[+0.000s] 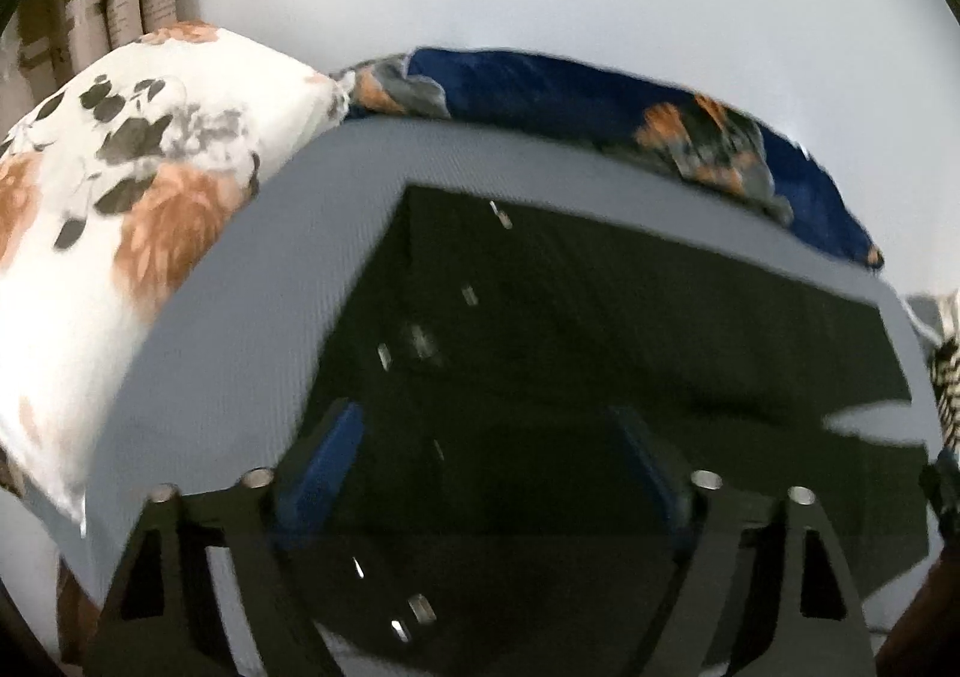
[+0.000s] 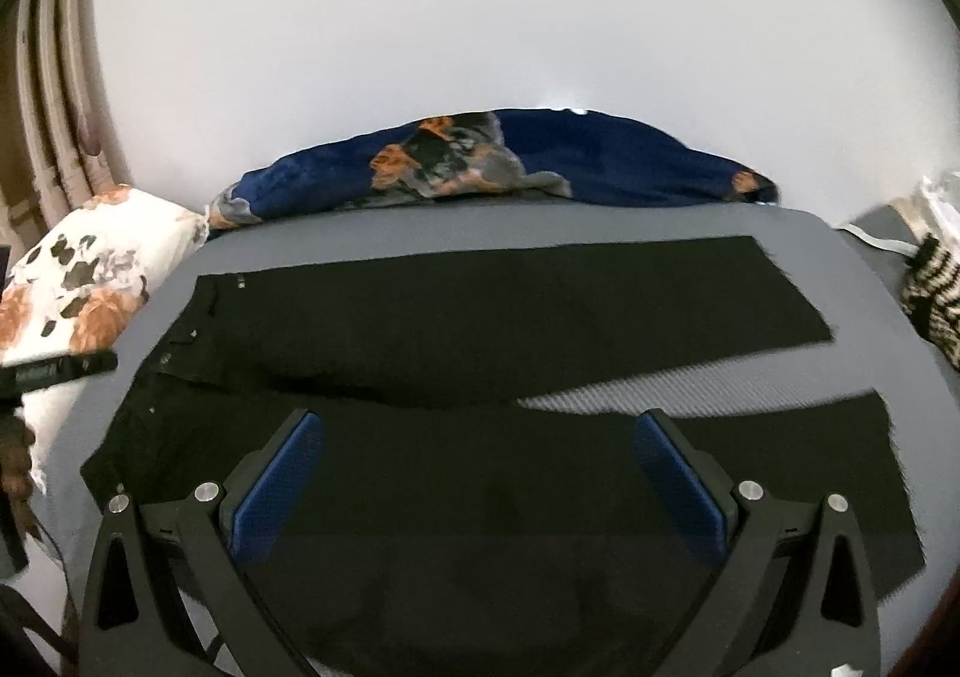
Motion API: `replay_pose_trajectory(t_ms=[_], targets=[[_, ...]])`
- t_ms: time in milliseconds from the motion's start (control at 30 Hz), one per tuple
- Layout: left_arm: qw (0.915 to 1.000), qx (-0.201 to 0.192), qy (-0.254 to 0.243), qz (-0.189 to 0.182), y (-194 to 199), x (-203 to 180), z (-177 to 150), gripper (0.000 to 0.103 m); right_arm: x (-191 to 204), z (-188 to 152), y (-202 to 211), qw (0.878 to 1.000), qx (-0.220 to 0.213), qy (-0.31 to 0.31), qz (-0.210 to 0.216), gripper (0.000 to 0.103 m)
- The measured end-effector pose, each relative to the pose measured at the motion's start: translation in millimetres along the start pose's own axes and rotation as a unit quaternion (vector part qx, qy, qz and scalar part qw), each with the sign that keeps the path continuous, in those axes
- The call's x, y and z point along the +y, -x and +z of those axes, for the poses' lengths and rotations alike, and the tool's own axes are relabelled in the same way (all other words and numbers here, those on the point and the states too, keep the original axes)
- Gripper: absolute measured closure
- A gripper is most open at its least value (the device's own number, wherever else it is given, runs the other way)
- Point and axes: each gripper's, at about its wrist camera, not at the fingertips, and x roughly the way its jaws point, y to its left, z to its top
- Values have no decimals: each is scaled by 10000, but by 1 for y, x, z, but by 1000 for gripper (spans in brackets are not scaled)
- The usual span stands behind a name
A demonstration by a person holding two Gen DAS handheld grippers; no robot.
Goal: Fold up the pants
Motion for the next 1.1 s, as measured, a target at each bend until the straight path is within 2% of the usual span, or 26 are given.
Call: replay_pose_trajectory(t_ms=[67, 233, 300, 400, 467, 567, 633, 833, 900, 967, 1033, 1100], targets=[[9997, -23, 110, -206, -13, 17, 22, 35, 2, 10, -14, 9999, 68, -100, 87, 0], [9929, 128, 663, -976, -62, 62, 71, 38, 12, 25, -45, 9988, 343, -195, 279, 0], [9852, 312, 940, -1399, -88, 77, 86, 38, 18, 29, -58, 9982, 436, -220, 350, 0], [9685, 537, 1443, -1956, -125, 98, 99, 38, 25, 32, -78, 9970, 575, -245, 466, 0], [9595, 736, 1662, -2151, -145, 107, 105, 38, 30, 35, -92, 9959, 668, -281, 550, 0], [9504, 1023, 1868, -2265, -174, 114, 111, 38, 38, 43, -115, 9946, 793, -303, 589, 0], [9484, 1095, 1907, -2284, -187, 117, 114, 39, 44, 48, -125, 9947, 814, -255, 579, 0], [9503, 1073, 1811, -2292, -210, 117, 125, 42, 63, 63, -153, 9944, 870, -43, 601, 0], [9504, 1097, 1760, -2318, -211, 119, 128, 47, 67, 65, -160, 9941, 892, -13, 620, 0], [9449, 1197, 1702, -2527, -215, 116, 131, 68, 70, 67, -167, 9938, 911, 8, 634, 0], [9414, 1418, 1670, -2563, -220, 110, 132, 72, 73, 69, -173, 9938, 912, 18, 637, 0], [9413, 1481, 1576, -2591, -223, 105, 130, 75, 74, 71, -177, 9936, 926, -20, 644, 0]])
